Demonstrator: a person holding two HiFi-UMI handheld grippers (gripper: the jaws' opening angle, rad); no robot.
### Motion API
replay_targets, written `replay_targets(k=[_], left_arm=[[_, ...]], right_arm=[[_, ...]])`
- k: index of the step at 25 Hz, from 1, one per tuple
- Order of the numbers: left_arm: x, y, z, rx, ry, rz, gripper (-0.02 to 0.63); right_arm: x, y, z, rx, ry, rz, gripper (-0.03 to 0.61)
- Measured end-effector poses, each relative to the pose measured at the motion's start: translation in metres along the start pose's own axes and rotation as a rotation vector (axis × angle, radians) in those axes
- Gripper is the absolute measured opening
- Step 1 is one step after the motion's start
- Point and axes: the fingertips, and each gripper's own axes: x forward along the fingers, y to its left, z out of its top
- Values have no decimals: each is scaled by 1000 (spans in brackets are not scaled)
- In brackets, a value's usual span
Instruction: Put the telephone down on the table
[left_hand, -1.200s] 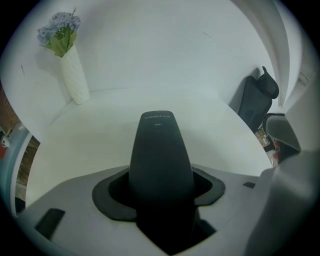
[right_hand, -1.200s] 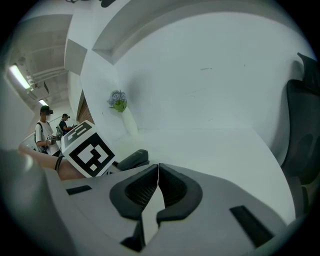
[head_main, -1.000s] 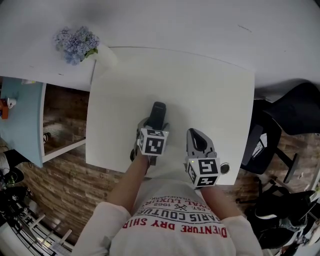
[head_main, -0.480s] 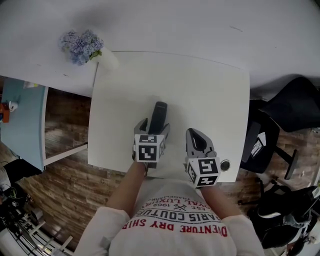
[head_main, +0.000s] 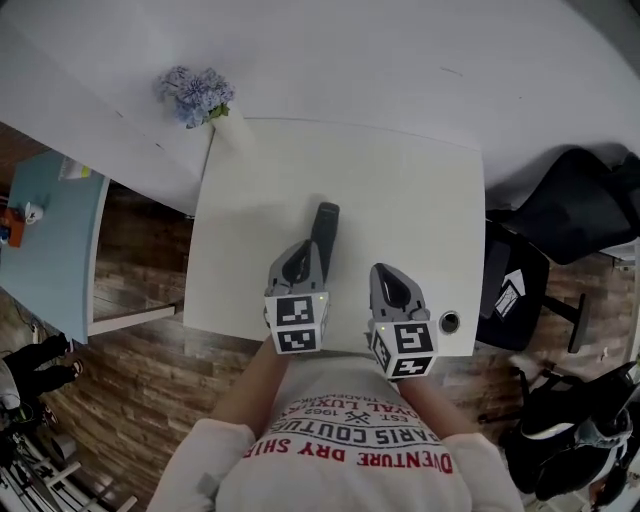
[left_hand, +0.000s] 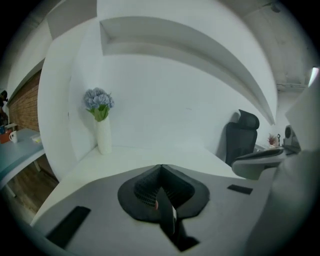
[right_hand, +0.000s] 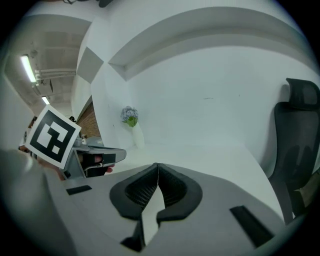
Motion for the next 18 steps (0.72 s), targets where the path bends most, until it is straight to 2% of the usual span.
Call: replay_targets(k=[5, 11, 13, 16, 18], left_arm=[[-51, -18, 40, 44, -190, -82, 25], [-124, -37, 88, 168, -468, -125, 25], [-137, -40, 95, 175, -506, -137, 25], [-149, -41, 94, 141, -507, -162, 25], [-153, -42, 93, 150, -508, -169, 25]], right_arm=[[-26, 22, 20, -57, -101, -5, 25], [-62, 47, 51, -176, -262, -31, 25], [-70, 52, 58, -197, -297, -38, 25], [-79, 60, 61, -203, -323, -39, 25], [-84, 65, 61, -209, -337, -36, 25]])
